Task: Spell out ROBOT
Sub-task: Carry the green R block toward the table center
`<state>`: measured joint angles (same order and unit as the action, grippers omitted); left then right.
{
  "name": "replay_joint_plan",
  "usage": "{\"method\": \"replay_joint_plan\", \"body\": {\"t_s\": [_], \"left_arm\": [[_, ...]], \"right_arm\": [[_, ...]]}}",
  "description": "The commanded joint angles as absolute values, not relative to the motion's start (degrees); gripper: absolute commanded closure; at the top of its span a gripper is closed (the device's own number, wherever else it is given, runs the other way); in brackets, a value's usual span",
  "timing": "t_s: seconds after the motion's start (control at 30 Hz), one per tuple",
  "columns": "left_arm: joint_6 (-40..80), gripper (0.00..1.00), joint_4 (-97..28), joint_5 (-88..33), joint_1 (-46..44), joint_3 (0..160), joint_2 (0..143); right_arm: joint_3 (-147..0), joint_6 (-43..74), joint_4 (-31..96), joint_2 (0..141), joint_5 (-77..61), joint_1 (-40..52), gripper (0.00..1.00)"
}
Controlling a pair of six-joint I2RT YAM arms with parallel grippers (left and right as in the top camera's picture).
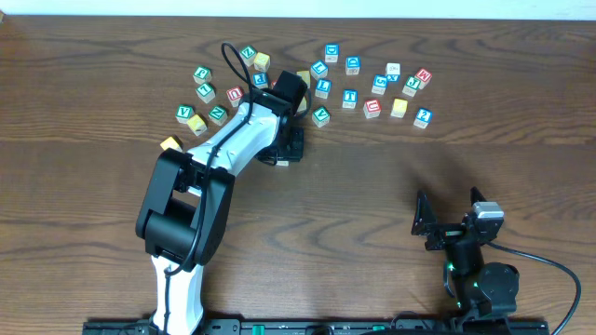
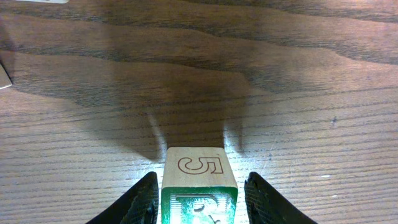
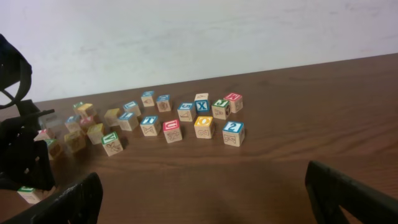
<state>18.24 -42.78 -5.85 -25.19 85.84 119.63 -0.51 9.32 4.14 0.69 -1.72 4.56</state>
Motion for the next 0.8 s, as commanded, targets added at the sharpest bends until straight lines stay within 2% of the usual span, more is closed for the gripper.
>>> {"method": "replay_joint_plan", "body": {"t_s": [0.0, 0.2, 0.77], "left_arm": [[19.5, 0.56, -42.8, -5.4, -25.1, 85.3, 120.6], [21.4, 0.61, -42.7, -5.4, -25.1, 85.3, 120.6], [24.8, 0.62, -42.7, -5.3, -24.1, 85.3, 120.6]], "right_arm": [[-0.3, 8.5, 4.2, 0.4, -1.8, 4.2, 0.01], [-0.3, 8.5, 4.2, 0.4, -1.8, 4.2, 0.01], [-0.3, 8.5, 4.2, 0.4, -1.8, 4.2, 0.01]]}}
